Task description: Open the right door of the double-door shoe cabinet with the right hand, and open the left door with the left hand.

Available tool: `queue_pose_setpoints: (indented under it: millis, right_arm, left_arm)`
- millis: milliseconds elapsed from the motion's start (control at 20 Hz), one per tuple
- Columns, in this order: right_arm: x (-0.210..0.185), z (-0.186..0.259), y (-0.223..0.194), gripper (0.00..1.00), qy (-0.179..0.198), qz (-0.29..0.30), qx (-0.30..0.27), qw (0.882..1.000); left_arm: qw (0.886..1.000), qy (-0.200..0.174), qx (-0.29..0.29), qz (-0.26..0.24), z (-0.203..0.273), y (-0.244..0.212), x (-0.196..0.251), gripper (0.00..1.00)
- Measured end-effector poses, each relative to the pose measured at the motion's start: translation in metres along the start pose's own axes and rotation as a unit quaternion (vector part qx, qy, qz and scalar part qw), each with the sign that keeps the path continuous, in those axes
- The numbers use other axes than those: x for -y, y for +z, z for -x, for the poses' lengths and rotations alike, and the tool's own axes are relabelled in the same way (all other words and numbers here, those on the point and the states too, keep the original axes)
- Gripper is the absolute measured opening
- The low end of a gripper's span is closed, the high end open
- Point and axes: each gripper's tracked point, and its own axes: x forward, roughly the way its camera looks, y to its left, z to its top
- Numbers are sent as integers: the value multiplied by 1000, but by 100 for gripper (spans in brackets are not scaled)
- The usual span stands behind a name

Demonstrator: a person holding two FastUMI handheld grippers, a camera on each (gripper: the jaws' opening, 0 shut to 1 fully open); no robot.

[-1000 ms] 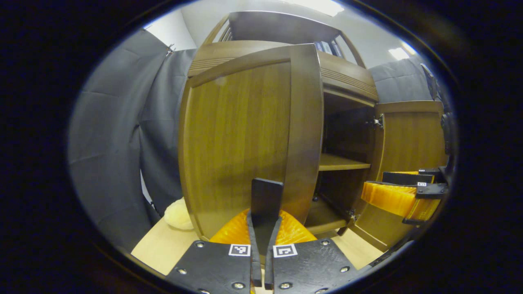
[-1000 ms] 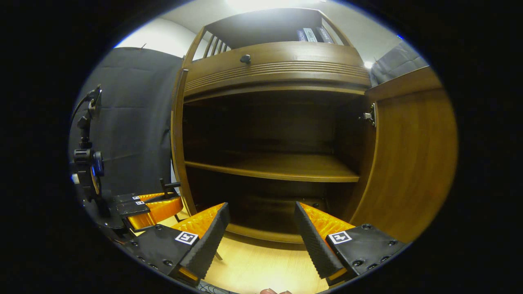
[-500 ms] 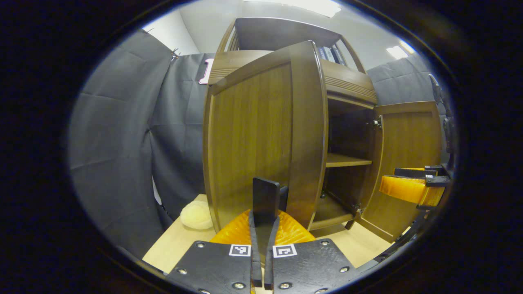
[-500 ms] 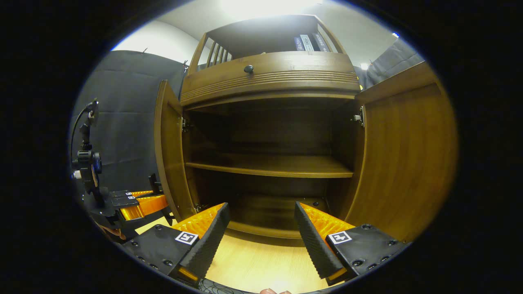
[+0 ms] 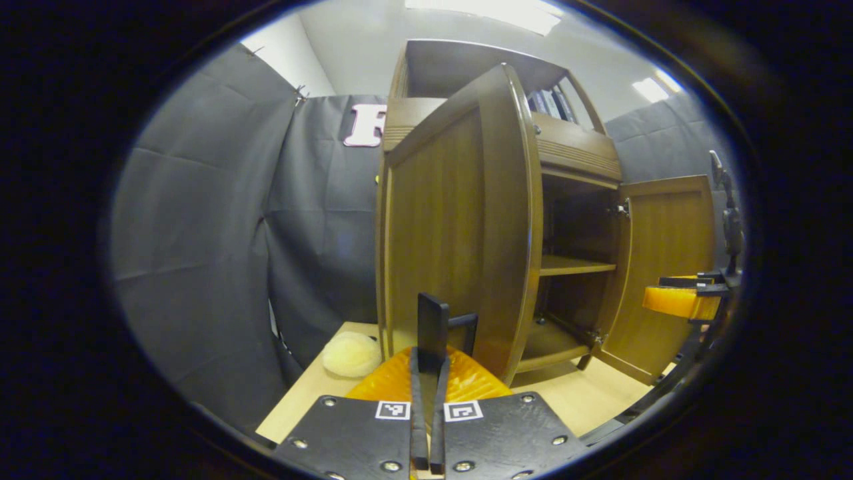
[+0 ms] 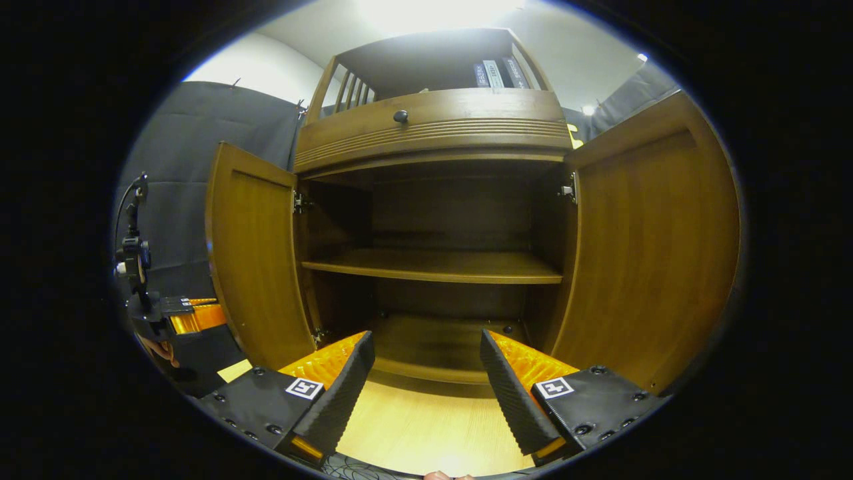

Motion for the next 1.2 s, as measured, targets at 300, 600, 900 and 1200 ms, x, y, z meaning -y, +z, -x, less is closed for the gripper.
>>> queue_pose_setpoints:
  millis: [300,600,900,1200]
  right_arm:
    - [10,2,0,96,-13,5,-7,1000]
    - [27,10,6,96,-29,18,-22,999]
    - [39,23,12,97,-36,51,-42,997]
    - [53,30,2,97,-23,36,-51,998]
  left_arm:
    - [1000,16,2,0,2,3,-4,3]
    - [998,-29,4,-46,-4,-4,10,2]
    - [999,-21,8,-27,2,1,12,2]
    - [997,8,-31,-68,8,-2,3,2]
